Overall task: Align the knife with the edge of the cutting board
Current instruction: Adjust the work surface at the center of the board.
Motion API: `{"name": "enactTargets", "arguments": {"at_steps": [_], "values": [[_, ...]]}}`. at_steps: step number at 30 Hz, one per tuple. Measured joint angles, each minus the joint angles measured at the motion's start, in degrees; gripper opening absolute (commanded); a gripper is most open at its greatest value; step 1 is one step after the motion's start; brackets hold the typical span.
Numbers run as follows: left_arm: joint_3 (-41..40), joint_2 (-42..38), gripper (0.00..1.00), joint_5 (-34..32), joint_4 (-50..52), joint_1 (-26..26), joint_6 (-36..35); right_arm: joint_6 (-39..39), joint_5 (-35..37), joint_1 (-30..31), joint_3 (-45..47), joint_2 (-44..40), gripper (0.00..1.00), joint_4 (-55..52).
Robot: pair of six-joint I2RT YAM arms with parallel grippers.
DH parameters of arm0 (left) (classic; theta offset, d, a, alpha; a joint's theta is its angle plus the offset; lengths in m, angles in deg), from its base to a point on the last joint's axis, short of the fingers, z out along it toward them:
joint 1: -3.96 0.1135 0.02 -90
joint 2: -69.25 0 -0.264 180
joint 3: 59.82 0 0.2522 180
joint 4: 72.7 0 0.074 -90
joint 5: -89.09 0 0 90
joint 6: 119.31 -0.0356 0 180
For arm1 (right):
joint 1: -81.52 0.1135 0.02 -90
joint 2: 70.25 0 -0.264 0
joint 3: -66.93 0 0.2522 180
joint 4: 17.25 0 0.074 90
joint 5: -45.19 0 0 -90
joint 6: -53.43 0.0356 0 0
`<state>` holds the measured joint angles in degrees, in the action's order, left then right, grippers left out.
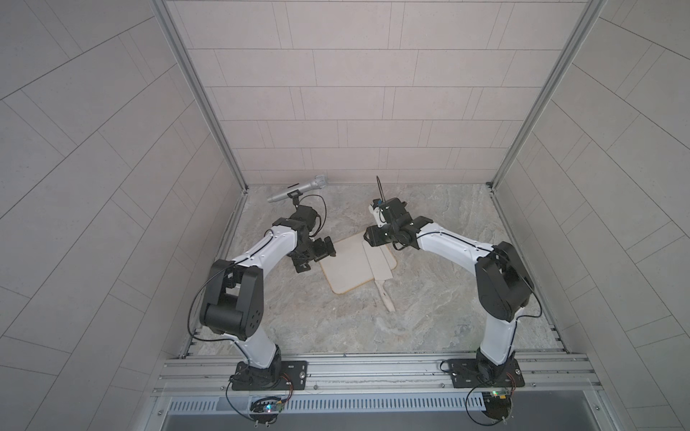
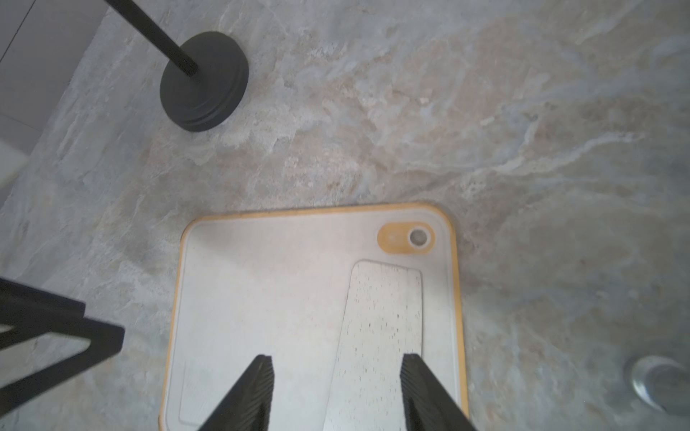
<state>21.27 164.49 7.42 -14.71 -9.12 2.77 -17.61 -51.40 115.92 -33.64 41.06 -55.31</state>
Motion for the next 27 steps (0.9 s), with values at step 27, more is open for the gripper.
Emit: {"name": "enactTargets", "arguments": {"at_steps": [27], "values": [[0.0,-1.5,1.0,2.5,0.0,0.0,-0.5,-5.6,7.8,-2.2,-56.4,40.0,0.0,-26.5]]}}
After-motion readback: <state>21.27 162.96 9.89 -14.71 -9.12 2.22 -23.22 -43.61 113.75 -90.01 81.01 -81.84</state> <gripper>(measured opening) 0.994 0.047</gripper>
